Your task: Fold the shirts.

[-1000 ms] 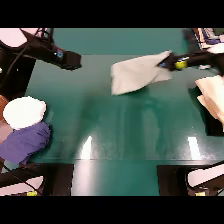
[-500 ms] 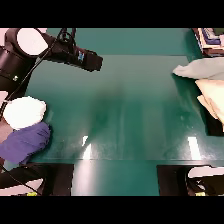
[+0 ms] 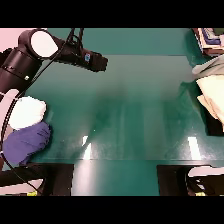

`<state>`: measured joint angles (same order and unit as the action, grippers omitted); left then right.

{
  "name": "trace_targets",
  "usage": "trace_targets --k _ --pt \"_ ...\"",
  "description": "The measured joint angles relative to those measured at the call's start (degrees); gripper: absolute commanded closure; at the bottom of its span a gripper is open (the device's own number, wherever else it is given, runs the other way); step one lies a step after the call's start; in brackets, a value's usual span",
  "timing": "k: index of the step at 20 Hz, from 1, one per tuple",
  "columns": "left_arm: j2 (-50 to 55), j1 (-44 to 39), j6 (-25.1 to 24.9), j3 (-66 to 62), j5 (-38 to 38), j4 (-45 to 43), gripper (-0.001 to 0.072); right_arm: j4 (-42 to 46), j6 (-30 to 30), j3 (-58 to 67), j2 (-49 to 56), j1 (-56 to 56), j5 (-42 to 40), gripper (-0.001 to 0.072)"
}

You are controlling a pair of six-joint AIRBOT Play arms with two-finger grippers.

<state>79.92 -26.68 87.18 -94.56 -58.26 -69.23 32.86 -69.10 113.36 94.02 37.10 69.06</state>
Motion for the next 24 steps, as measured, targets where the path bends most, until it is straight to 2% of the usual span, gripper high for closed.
trace_targets --k 3,8,16,17,18,19,20,24 --pt "0.33 0.02 0.00 0.00 -0.04 0.20 0.0682 0.00 -0.85 1.64 -1.64 1.20 1.14 0.0695" --pt "0.50 0.02 -0.02 0.00 -1.62 0.28 0.0682 2.23 -1.36 -6.21 -7.45 5.53 4.87 0.0695" --pt "0.52 0.02 -0.15 0.00 -2.64 0.31 0.0682 19.63 -1.57 -29.59 -20.94 12.98 12.48 0.0687" --pt "0.52 0.02 -0.15 0.00 -2.67 0.31 0.0682 22.03 -1.88 -32.46 -22.64 14.08 13.07 0.0581" --pt "0.52 0.02 -0.15 0.00 -2.71 0.31 0.0682 24.13 -2.64 -34.97 -24.24 15.12 13.55 0.0407" --pt "0.52 0.02 -0.15 0.00 -2.75 0.31 0.0682 26.03 -3.39 -37.38 -25.86 16.31 13.90 0.0303" --pt "0.52 0.02 -0.15 0.00 -2.78 0.31 0.0682 27.67 -4.20 -39.85 -27.41 17.59 14.19 0.0255" --pt "0.52 0.02 -0.17 0.00 -2.93 0.33 0.0682 30.49 -5.88 -46.56 -31.69 21.38 14.99 0.0251"
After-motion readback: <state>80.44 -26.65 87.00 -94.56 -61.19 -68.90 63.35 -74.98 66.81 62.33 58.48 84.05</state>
